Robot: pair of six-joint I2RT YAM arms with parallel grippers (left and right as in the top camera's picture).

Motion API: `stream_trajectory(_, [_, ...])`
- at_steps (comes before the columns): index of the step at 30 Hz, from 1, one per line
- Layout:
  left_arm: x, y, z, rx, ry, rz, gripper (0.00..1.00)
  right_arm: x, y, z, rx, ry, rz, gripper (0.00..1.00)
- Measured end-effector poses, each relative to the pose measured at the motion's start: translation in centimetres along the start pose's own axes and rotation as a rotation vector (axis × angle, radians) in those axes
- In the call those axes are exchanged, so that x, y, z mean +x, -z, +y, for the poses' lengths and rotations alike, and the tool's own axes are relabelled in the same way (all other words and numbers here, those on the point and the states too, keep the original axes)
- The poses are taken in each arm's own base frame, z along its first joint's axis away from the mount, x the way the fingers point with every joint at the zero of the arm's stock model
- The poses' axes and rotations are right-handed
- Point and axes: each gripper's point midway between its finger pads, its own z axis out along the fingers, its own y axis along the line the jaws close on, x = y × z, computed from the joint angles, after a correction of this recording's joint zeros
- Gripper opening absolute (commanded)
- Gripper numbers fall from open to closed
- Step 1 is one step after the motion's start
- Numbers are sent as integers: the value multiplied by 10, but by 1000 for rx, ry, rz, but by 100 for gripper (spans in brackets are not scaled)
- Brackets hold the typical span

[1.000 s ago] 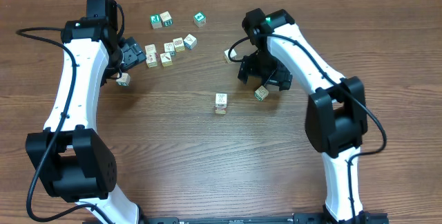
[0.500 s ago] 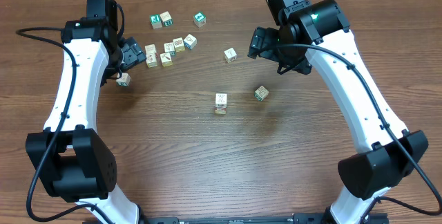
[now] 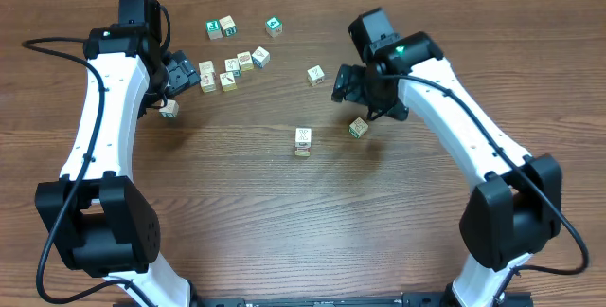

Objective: Form a tower

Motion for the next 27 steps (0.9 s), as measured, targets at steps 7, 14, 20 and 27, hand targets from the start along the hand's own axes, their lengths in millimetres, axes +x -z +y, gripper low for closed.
stream_trajectory(7, [0, 0, 0, 0, 0, 0, 100, 14, -46, -10, 11, -35, 14, 81])
stream_trajectory(14, [0, 0, 0, 0, 0, 0, 99, 31, -77, -22, 16, -122, 29, 72])
stream_trajectory(20, [0, 0, 0, 0, 0, 0, 99, 28, -90, -19, -23, -172, -13, 61])
stream_trajectory(27, [0, 0, 0, 0, 0, 0, 99, 25, -90, -16, -35, -191, -25, 44])
